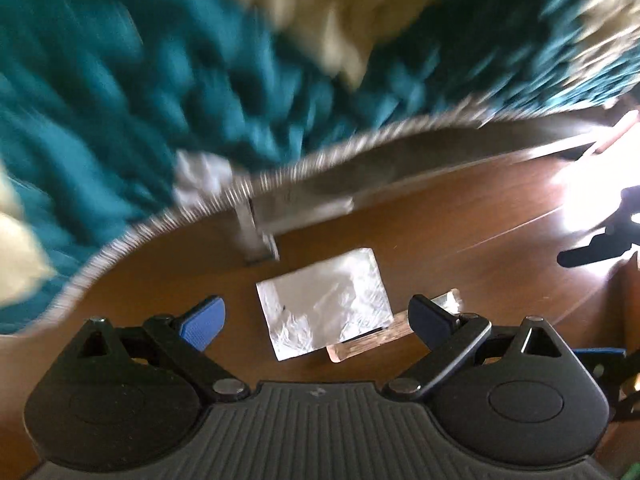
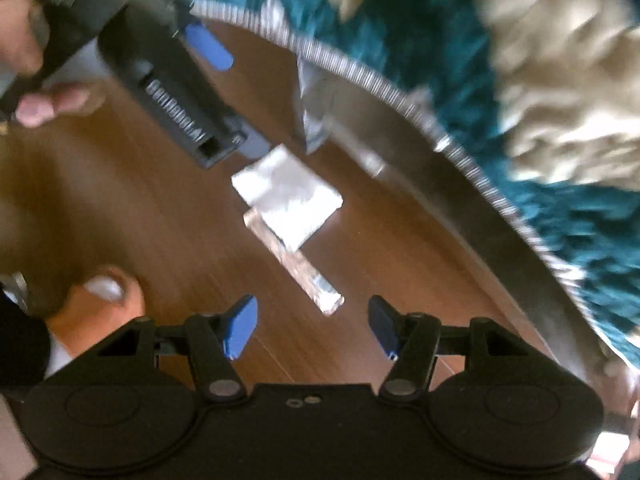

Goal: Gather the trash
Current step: 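Move both tools back down to the remaining trash under the chair, then grasp the white tissue with the left tool while the right grasps the clear wrapper strip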

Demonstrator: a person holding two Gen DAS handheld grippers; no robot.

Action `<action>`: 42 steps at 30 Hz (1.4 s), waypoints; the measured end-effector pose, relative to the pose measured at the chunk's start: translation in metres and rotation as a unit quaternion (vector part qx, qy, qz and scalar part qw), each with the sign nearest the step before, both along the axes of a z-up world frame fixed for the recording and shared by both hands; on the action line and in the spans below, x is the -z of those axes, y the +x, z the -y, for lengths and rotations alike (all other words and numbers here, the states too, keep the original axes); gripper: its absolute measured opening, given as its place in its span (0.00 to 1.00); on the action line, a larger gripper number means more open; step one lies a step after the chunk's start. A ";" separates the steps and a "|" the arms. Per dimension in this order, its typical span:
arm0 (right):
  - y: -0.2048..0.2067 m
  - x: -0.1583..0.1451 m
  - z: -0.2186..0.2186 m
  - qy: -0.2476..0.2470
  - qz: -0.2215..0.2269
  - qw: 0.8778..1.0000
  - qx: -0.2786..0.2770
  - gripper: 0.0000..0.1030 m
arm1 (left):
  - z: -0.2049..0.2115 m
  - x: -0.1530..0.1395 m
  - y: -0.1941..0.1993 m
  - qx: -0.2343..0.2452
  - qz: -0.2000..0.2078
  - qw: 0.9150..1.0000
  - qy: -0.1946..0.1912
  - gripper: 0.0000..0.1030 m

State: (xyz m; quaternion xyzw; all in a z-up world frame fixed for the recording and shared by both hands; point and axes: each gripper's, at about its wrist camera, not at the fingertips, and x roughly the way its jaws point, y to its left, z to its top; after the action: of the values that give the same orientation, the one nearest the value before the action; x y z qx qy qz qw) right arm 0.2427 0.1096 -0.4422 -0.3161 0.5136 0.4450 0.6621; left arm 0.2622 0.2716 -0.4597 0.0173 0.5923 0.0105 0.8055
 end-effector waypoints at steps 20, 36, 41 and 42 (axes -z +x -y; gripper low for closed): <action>0.010 0.127 -0.050 -0.040 -0.008 0.997 -0.062 0.57 | -0.004 0.131 0.033 -0.066 -0.084 0.994 -0.023 0.95; -0.006 0.134 -0.054 -0.049 0.001 0.995 -0.084 0.30 | -0.003 0.130 0.032 -0.076 -0.080 0.994 -0.012 0.51; 0.005 0.134 -0.055 -0.061 -0.024 0.997 -0.049 0.24 | 0.004 0.124 0.036 -0.061 -0.088 0.994 -0.003 0.07; 0.005 0.133 -0.054 -0.064 -0.027 0.997 -0.043 0.24 | 0.006 0.123 0.036 -0.061 -0.091 0.994 -0.001 0.07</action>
State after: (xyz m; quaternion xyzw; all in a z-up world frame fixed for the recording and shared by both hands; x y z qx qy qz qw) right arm 0.2482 0.1632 -0.5748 -0.3674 0.5442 0.4476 0.6070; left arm 0.2983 0.2659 -0.5827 -0.0186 0.6633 0.0573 0.7459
